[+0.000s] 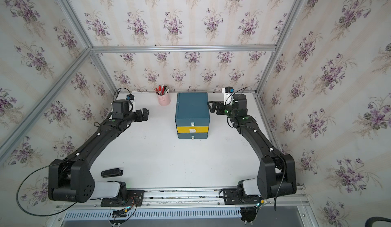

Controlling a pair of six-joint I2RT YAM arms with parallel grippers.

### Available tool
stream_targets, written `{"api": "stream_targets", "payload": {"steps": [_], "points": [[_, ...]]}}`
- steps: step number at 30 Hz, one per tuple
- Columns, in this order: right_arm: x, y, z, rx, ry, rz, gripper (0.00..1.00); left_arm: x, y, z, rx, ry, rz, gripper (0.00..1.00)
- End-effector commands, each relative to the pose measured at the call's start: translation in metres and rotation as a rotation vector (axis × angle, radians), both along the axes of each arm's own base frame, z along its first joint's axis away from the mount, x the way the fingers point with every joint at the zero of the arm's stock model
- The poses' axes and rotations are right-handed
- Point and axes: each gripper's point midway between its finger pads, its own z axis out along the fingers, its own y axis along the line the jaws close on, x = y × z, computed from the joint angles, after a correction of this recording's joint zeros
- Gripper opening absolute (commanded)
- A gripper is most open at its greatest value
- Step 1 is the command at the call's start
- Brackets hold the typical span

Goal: Take the seed bags out of the drawer
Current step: Move the storage box to the center of the board.

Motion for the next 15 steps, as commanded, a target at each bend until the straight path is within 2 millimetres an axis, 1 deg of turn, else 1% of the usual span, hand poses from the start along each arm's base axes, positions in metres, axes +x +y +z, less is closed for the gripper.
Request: {"api": "stream_targets", "payload": {"steps": [1,7,15], "points": [[-0.009,0.019,-0.002,0.061,0.080,0.075,1.00,-0.003,-0.013,0.004,-0.076,0.034,-0.027,1.00],[-0.011,0.044,-0.013,0.075,0.161,0.159,1.00,-0.007,-0.023,0.014,-0.126,0.061,-0.056,1.00],[-0.003,0.077,-0.030,0.047,0.229,0.252,1.00,-0.012,-0.034,0.028,-0.202,0.077,-0.083,1.00]]}}
